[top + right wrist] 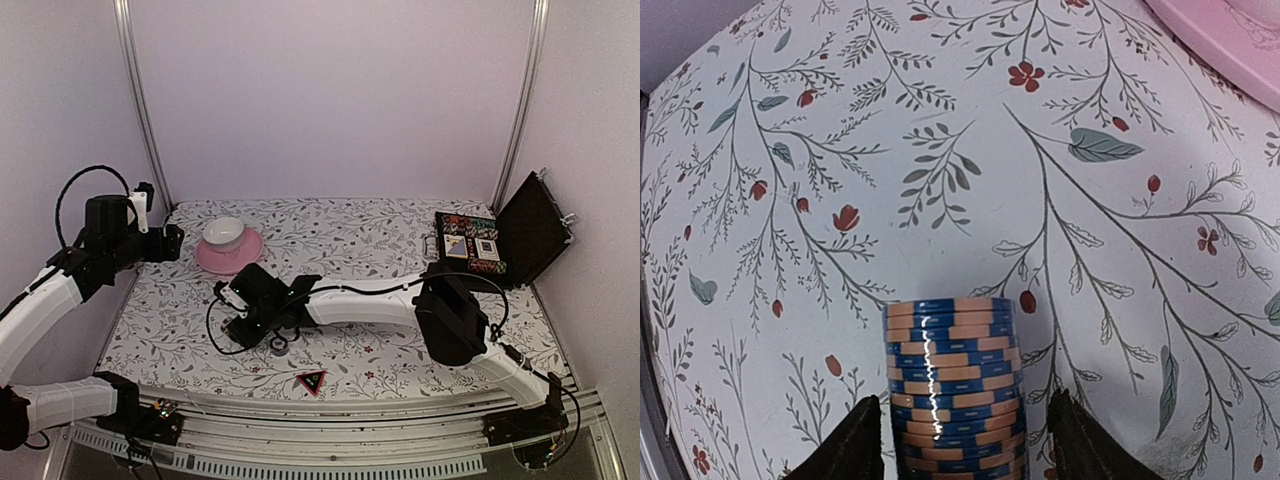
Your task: Pack up texas hold em set
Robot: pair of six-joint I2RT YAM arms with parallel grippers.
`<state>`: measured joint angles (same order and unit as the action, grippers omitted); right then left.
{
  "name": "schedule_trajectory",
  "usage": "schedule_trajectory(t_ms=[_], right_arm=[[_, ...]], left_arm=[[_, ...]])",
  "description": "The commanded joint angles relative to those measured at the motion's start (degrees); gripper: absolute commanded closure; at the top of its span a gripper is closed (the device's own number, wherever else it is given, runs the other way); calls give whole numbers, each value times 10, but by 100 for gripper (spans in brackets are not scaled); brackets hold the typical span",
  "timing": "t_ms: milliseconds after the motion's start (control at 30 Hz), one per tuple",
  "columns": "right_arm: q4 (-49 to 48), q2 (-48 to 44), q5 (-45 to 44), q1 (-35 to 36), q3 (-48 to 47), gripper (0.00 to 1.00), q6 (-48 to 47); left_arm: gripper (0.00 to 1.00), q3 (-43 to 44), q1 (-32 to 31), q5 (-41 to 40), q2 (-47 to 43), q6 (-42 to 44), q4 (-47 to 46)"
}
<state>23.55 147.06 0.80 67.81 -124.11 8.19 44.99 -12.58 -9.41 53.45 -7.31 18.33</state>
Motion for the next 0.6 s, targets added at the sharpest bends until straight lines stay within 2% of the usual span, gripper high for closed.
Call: schedule_trajectory(t_ms=[0,367,567], right_arm=[[-17,18,-1,-2,-16,50,-13],[-17,33,4,-2,-15,62,-20],[-17,24,8,-2,-15,79,-22]], left_arm=[[3,4,7,8,-4,1,0],[3,4,7,21,-13,1,-1],[3,1,7,23,-24,0,-3]])
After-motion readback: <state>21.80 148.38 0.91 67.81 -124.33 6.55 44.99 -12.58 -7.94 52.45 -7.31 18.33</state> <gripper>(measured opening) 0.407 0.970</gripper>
